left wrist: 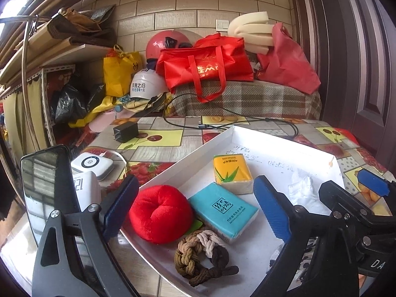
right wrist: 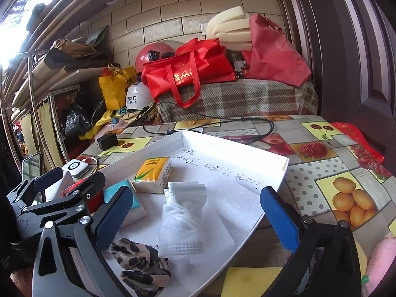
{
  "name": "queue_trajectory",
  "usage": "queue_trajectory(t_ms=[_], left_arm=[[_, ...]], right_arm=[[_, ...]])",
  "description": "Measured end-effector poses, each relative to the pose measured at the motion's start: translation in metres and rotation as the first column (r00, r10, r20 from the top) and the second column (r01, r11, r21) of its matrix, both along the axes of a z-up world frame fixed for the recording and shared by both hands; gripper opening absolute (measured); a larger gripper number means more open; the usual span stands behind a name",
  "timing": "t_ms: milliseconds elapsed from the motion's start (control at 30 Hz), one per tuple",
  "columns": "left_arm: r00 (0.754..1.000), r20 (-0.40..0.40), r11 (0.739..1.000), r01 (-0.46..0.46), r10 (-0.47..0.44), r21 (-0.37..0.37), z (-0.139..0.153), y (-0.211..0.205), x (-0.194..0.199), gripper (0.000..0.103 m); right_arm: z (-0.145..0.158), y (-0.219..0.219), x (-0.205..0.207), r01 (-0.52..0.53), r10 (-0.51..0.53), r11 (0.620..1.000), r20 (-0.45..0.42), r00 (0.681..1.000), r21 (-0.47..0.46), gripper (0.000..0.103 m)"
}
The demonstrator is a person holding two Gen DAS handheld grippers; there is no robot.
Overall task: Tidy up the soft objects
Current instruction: 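Withdraw both open tools from the box toward the sponges and pink ball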
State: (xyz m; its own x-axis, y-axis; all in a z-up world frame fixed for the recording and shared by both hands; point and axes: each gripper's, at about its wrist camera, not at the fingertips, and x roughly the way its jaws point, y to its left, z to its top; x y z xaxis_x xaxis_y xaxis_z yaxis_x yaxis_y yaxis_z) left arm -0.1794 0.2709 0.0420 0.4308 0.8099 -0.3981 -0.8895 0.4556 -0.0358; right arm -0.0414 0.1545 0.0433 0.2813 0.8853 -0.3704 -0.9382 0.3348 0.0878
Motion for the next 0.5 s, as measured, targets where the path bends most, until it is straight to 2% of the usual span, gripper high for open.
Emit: queue_trajectory(t_ms=[200, 367, 500], left_arm=[[1.0, 0.021, 1.0, 0.002, -0.003, 0.03, 0.002, -0.005, -0.004, 0.099], [0.999, 0.032, 0.995, 0.033, -0.036, 0.096, 0.007, -0.019, -0.004, 0.099], [0.997, 0.043, 0.994, 0.056, -0.06, 0.094, 0.008, -0.024, -0.004, 0.099]], right_arm=[[0.003, -0.008, -0.009, -0.007, 0.006, 1.0, 0.045, 0.999, 0.029, 0.103], [0.004, -0.021, -0.016, 0.019, -0.022, 0.999, 0.094, 0.995, 0.028, 0.103], [0.002, -0.031, -0.019, 0.011, -0.011, 1.0, 0.11, 0.994, 0.002, 0.103]])
